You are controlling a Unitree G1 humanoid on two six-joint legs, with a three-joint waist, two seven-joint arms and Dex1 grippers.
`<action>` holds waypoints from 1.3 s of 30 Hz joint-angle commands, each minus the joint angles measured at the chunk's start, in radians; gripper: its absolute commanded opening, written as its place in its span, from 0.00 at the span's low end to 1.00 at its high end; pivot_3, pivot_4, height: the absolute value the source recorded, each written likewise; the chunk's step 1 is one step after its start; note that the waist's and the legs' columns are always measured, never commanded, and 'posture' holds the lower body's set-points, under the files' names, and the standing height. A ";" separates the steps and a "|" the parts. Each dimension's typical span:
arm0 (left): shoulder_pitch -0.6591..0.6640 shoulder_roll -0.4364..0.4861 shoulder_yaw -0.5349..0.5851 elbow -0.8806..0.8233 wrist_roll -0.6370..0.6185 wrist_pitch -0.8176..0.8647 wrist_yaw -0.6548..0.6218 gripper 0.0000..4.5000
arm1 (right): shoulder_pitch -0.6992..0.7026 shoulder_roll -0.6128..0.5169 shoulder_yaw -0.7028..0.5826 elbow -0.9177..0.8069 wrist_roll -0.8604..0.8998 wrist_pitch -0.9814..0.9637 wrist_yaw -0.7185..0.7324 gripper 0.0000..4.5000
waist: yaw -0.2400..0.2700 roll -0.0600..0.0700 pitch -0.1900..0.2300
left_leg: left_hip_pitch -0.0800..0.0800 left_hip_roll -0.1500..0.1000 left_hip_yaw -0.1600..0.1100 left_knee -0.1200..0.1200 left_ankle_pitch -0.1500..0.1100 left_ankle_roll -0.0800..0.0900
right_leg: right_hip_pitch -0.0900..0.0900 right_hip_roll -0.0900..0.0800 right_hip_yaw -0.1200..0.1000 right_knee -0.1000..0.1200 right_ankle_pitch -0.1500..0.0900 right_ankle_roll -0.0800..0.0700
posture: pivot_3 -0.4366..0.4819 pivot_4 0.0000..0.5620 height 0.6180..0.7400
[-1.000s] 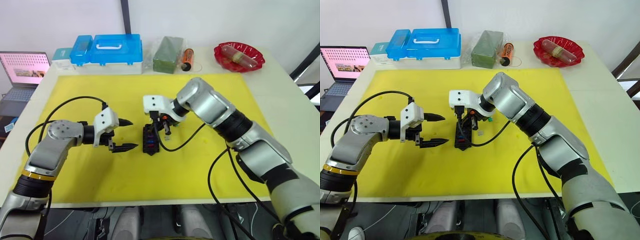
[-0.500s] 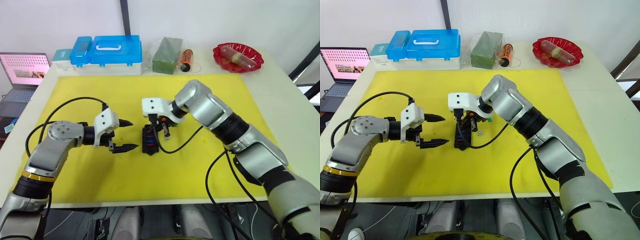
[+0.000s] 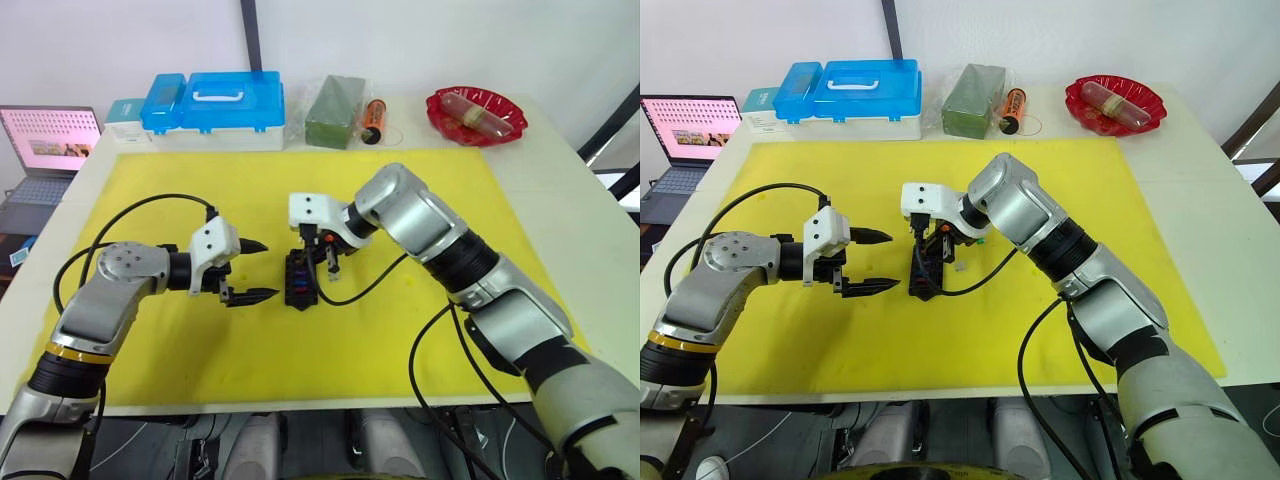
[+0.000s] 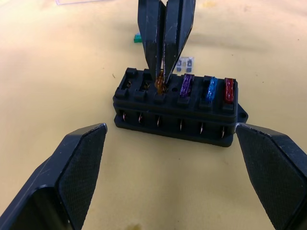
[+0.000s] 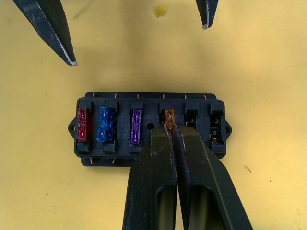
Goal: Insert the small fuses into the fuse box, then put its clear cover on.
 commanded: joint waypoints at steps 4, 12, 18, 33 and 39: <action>-0.013 0.002 0.020 -0.019 -0.006 -0.008 0.001 1.00 | 0.017 -0.008 -0.003 -0.030 0.005 0.033 -0.017 0.00 | 0.000 0.000 0.000 | 0.000 0.000 0.000 0.000 0.000 0.000 | 0.000 0.000 0.000 0.000 0.000 0.000 | 0.48 0.27 1.00; -0.016 -0.002 0.017 -0.015 -0.006 -0.008 -0.001 1.00 | 0.007 -0.015 -0.019 -0.041 0.016 0.038 -0.028 0.14 | 0.000 0.000 0.000 | 0.000 0.000 0.000 0.000 0.000 0.000 | 0.000 0.000 0.000 0.000 0.000 0.000 | 0.48 0.27 1.00; -0.014 -0.002 0.019 -0.015 -0.005 -0.008 0.000 1.00 | -0.001 -0.019 -0.027 -0.050 0.029 0.048 -0.032 0.14 | 0.001 0.000 0.000 | -0.001 0.000 0.000 0.000 0.000 0.000 | -0.001 0.000 0.000 0.000 0.000 0.000 | 0.48 0.27 1.00; -0.013 0.003 0.024 -0.012 -0.007 -0.008 -0.003 1.00 | -0.024 -0.058 -0.130 -0.151 0.145 0.122 -0.032 0.14 | 0.001 0.001 0.001 | -0.002 0.000 0.000 0.000 0.000 0.000 | -0.001 0.000 0.000 -0.001 0.000 0.000 | 0.48 0.27 1.00; -0.017 0.005 0.027 -0.009 -0.007 -0.007 -0.004 1.00 | 0.104 -0.019 -0.277 -0.237 0.249 0.103 -0.128 0.14 | 0.003 0.000 0.000 | -0.002 0.000 0.000 -0.001 0.000 0.000 | -0.001 0.000 0.000 -0.001 0.000 0.000 | 0.48 0.27 1.00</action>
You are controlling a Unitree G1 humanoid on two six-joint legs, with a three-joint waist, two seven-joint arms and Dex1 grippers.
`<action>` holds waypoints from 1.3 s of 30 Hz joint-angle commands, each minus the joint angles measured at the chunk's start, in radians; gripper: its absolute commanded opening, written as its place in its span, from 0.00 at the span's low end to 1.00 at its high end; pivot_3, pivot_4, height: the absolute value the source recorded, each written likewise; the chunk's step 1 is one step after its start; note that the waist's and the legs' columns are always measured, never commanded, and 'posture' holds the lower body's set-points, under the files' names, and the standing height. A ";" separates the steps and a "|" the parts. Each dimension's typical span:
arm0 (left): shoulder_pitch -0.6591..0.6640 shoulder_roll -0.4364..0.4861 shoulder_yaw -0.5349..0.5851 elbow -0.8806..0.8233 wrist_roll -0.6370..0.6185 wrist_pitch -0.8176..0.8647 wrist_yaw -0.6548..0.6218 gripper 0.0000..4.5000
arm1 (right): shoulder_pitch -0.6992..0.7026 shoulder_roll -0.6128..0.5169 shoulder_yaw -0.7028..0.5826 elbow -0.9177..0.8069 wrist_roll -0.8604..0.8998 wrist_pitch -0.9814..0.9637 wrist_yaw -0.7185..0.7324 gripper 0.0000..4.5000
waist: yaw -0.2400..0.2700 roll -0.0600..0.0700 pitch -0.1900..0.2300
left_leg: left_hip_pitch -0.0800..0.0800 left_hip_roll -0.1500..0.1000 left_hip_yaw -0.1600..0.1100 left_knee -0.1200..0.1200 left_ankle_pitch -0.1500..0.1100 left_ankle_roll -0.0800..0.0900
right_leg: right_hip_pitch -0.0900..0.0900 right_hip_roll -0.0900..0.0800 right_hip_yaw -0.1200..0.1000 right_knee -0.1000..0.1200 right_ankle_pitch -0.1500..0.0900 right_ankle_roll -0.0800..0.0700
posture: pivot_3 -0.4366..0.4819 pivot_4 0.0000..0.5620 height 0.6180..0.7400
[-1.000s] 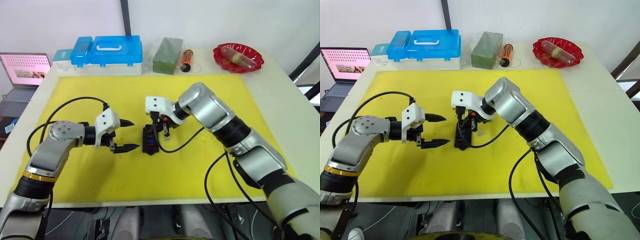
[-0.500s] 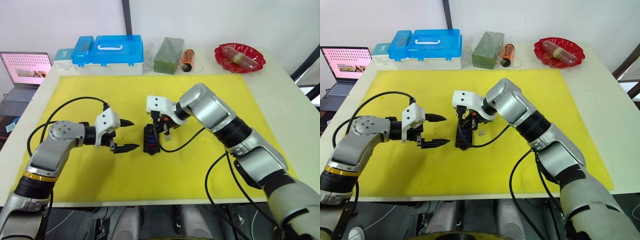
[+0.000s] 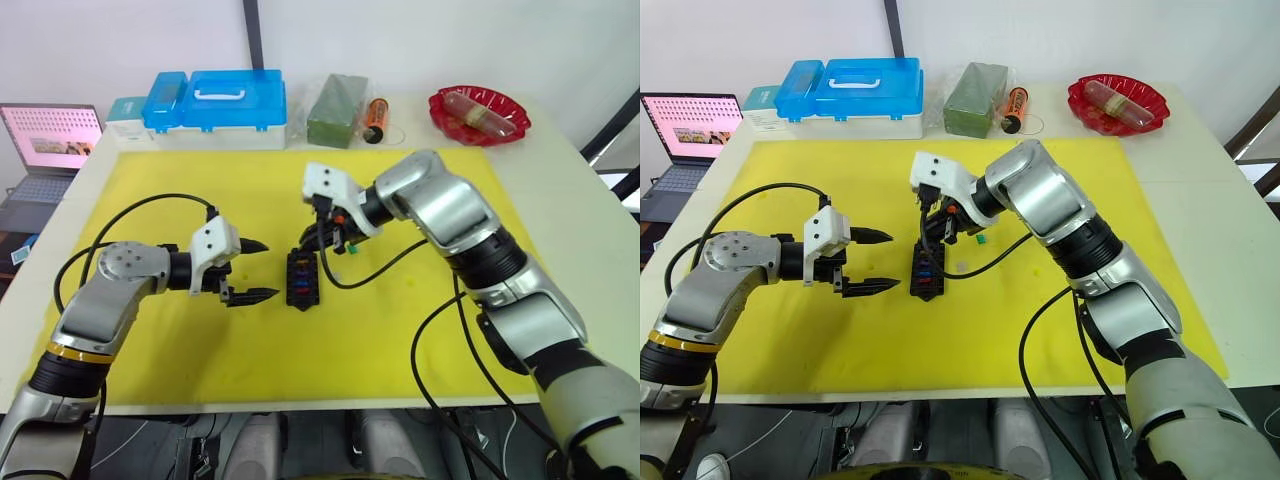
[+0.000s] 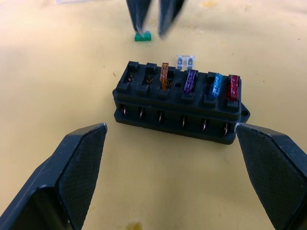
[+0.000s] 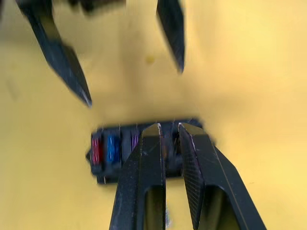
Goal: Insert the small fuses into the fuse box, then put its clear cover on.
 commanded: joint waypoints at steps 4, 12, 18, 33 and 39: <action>-0.016 0.010 0.029 -0.009 -0.008 -0.006 -0.003 1.00 | 0.139 0.057 -0.141 -0.109 0.108 -0.032 -0.123 0.01 | -0.001 0.000 0.000 | 0.000 0.000 0.000 0.000 0.000 0.000 | 0.000 0.000 0.000 0.000 0.000 0.000 | 0.48 0.27 1.00; -0.029 0.011 0.025 0.000 -0.007 -0.004 -0.009 1.00 | 0.263 0.108 -0.184 -0.074 0.140 -0.139 -0.225 0.01 | -0.001 0.000 0.000 | 0.000 0.000 0.000 0.000 0.000 0.000 | 0.000 0.000 0.000 0.000 0.000 0.000 | 0.48 0.27 1.00; -0.036 0.014 0.024 0.005 -0.005 -0.004 -0.016 1.00 | 0.338 0.125 -0.172 -0.028 0.147 -0.201 -0.246 0.01 | -0.001 0.000 0.000 | 0.000 0.000 0.000 0.000 0.000 0.000 | 0.000 0.000 0.000 0.000 0.000 0.000 | 0.48 0.27 1.00; -0.023 0.022 0.034 -0.014 -0.008 0.003 -0.011 1.00 | 0.371 0.072 -0.007 0.123 0.024 -0.238 -0.232 0.01 | -0.002 0.000 -0.001 | 0.002 0.000 0.000 0.000 0.000 0.000 | 0.002 0.000 0.000 0.000 0.000 0.000 | 0.48 0.27 1.00; -0.022 0.024 0.033 -0.017 -0.011 0.003 -0.008 1.00 | 0.366 0.064 0.029 0.145 -0.011 -0.224 -0.244 0.01 | -0.001 0.000 -0.006 | 0.002 0.000 0.000 0.000 0.000 0.000 | 0.003 0.000 0.000 0.000 0.000 0.000 | 0.48 0.27 1.00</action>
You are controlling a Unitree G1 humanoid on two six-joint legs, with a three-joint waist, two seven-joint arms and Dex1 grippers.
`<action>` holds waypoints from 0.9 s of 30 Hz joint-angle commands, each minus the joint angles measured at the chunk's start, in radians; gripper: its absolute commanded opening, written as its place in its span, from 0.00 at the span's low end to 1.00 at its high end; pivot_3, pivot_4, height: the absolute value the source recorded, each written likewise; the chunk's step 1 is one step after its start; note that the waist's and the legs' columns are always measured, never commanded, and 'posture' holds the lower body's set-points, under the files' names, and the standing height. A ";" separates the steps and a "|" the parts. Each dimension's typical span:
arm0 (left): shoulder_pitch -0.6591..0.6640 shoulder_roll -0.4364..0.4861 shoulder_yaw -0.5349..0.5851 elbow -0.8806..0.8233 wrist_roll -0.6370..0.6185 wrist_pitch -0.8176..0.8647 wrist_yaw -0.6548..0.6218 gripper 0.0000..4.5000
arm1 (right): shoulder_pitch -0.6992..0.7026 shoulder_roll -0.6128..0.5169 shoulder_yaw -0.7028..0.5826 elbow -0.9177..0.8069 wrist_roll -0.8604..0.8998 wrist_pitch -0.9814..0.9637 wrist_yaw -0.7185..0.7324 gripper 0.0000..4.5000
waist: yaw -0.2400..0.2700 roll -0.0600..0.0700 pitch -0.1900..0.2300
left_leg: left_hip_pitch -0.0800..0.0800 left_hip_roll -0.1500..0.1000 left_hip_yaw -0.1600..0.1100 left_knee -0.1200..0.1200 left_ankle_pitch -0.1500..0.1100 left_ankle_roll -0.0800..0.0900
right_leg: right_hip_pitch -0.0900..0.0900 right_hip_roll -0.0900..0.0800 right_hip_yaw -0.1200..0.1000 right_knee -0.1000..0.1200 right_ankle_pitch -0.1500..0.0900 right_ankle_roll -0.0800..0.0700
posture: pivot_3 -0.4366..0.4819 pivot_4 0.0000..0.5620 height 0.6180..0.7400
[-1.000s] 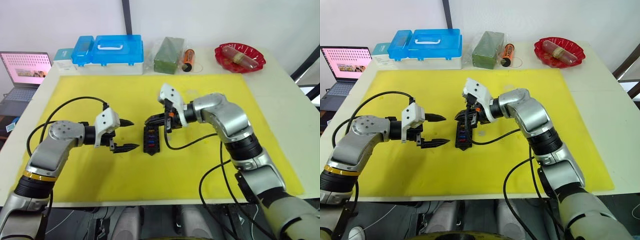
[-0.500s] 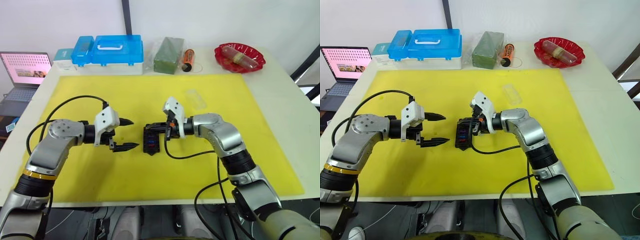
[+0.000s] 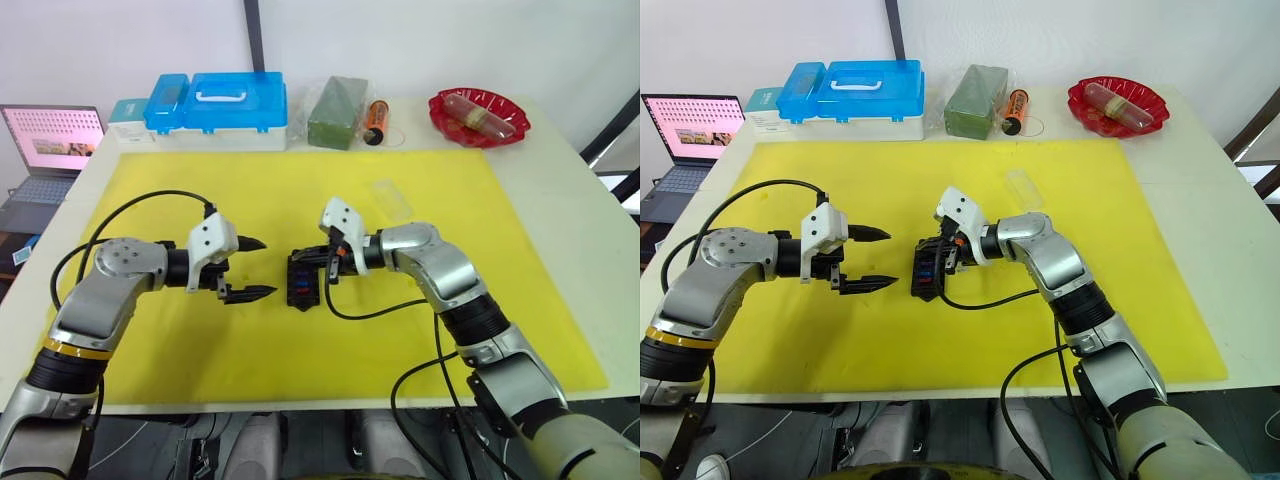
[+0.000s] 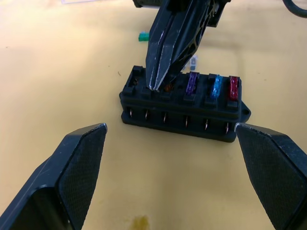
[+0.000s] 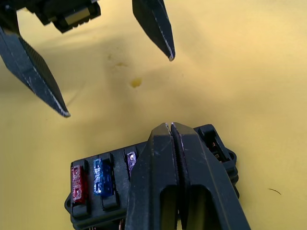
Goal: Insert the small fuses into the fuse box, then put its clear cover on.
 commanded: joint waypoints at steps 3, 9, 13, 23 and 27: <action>-0.005 0.009 0.030 -0.031 -0.011 0.000 0.002 1.00 | 0.044 -0.024 0.089 0.085 -0.066 0.047 -0.003 0.01 | 0.000 0.000 -0.004 | 0.001 0.000 0.000 0.000 0.000 0.000 | 0.001 0.000 0.000 0.000 0.000 0.000 | 0.48 0.27 1.00; -0.007 0.011 0.037 -0.039 -0.022 0.008 0.001 1.00 | 0.026 0.001 -0.025 -0.021 0.032 0.066 -0.007 0.01 | 0.002 0.000 -0.004 | 0.002 0.000 0.000 0.000 0.000 0.000 | 0.002 0.000 0.000 0.000 0.000 0.000 | 0.48 0.27 1.00; -0.014 0.015 0.062 -0.050 -0.062 0.039 -0.004 1.00 | -0.003 -0.016 -0.107 -0.166 0.114 0.154 -0.014 0.01 | 0.001 0.001 -0.003 | 0.000 0.000 0.000 0.000 0.000 0.000 | 0.001 0.000 0.000 0.000 0.000 0.000 | 0.48 0.27 1.00; -0.024 0.104 0.124 -0.067 -0.128 0.184 -0.030 1.00 | 0.057 -0.301 -0.266 -0.405 0.236 0.297 0.026 0.01 | 0.004 0.000 -0.003 | -0.003 0.000 -0.001 0.000 0.000 0.000 | -0.002 0.000 0.000 -0.001 0.000 0.000 | 0.48 0.27 1.00; -0.003 0.156 0.157 -0.082 -0.152 0.217 -0.046 1.00 | 0.139 -0.453 -0.331 -0.433 0.271 0.285 0.083 0.20 | 0.003 0.000 -0.002 | -0.003 0.000 0.000 -0.001 0.000 0.000 | -0.002 0.000 0.000 -0.002 -0.001 0.000 | 0.48 0.27 1.00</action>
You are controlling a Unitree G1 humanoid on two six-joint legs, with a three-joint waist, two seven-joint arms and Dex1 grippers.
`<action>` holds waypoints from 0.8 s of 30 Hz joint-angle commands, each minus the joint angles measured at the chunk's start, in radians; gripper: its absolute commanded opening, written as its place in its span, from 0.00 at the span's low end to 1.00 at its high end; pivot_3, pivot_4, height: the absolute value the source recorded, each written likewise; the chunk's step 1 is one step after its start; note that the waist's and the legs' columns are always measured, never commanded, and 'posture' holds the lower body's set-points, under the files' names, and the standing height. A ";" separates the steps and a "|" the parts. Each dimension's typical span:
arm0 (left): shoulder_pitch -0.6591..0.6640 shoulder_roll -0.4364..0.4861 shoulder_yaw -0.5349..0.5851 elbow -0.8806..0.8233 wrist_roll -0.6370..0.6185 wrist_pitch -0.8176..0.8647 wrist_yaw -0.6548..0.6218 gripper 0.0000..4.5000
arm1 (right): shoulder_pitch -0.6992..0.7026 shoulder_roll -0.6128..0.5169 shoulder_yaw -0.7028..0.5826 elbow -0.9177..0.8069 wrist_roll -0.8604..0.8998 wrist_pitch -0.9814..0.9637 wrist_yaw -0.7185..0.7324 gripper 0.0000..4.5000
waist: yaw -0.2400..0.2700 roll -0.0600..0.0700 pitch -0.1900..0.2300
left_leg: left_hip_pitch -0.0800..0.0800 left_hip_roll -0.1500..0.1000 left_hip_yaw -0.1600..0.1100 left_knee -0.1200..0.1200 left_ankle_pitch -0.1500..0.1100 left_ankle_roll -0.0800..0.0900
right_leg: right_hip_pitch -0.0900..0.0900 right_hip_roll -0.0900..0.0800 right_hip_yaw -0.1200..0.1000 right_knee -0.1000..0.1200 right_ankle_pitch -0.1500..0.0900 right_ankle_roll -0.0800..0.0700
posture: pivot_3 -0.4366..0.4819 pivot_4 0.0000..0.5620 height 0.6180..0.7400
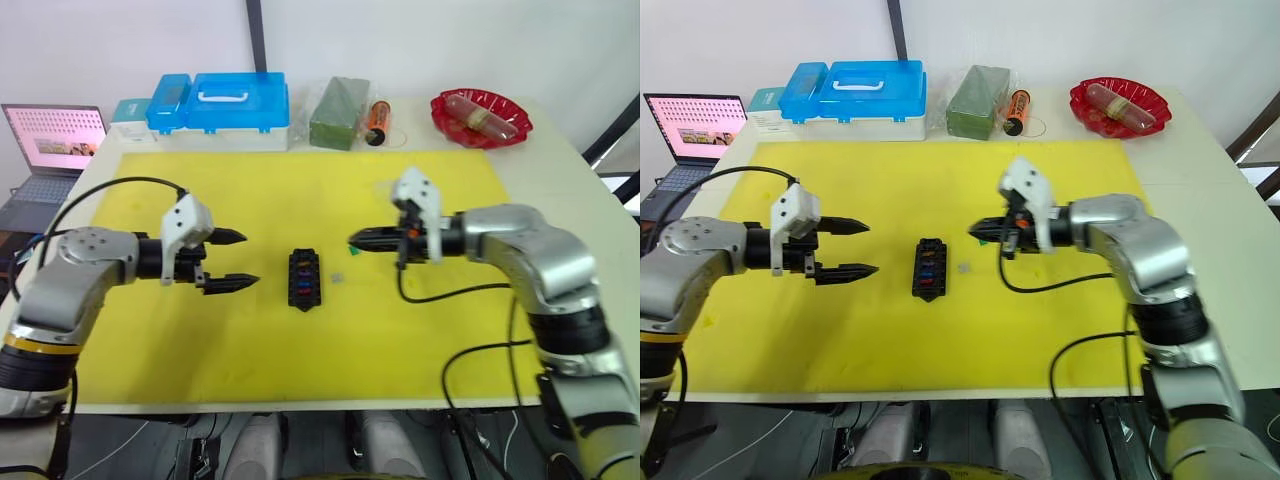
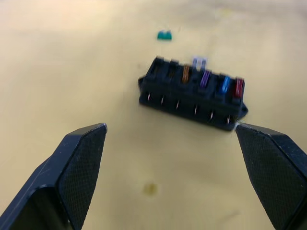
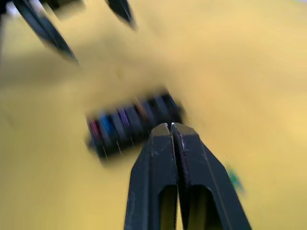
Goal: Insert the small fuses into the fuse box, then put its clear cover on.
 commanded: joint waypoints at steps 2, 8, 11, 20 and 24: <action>0.012 0.051 0.067 -0.048 -0.043 0.027 -0.023 1.00 | 0.071 -0.132 -0.097 -0.058 0.049 -0.029 0.070 0.36 | -0.002 0.001 0.000 | 0.000 0.000 0.000 0.000 0.000 0.000 | 0.000 0.000 0.000 0.000 0.000 0.000 | 0.48 0.27 1.00; 0.040 0.080 0.097 -0.054 -0.059 0.025 -0.038 1.00 | 0.171 -0.255 -0.153 0.016 0.034 -0.106 0.094 0.85 | -0.001 0.000 0.001 | 0.000 0.000 0.001 0.000 0.000 0.000 | 0.000 0.000 0.000 0.000 -0.002 -0.003 | 0.48 0.27 1.00; 0.029 0.071 0.087 -0.062 -0.060 0.034 -0.026 1.00 | 0.183 -0.271 -0.178 0.058 0.056 -0.109 0.101 1.00 | 0.000 0.000 0.001 | 0.000 0.001 0.001 0.000 0.000 0.000 | 0.000 0.000 0.000 0.000 -0.002 -0.003 | 0.48 0.27 1.00; -0.010 -0.018 -0.002 -0.072 -0.035 0.004 -0.009 1.00 | -0.001 -0.077 -0.071 0.179 0.123 0.110 0.003 1.00 | -0.005 0.000 0.001 | 0.001 0.001 0.001 0.000 0.000 0.000 | 0.000 0.001 0.001 0.000 0.000 0.000 | 0.48 0.27 1.00; -0.025 -0.041 -0.026 -0.063 -0.021 -0.017 -0.006 1.00 | -0.124 0.023 -0.009 0.321 0.143 0.242 -0.010 1.00 | -0.002 0.000 0.001 | 0.000 0.001 0.001 0.000 0.000 0.000 | 0.000 0.001 0.001 0.000 0.000 0.000 | 0.48 0.27 1.00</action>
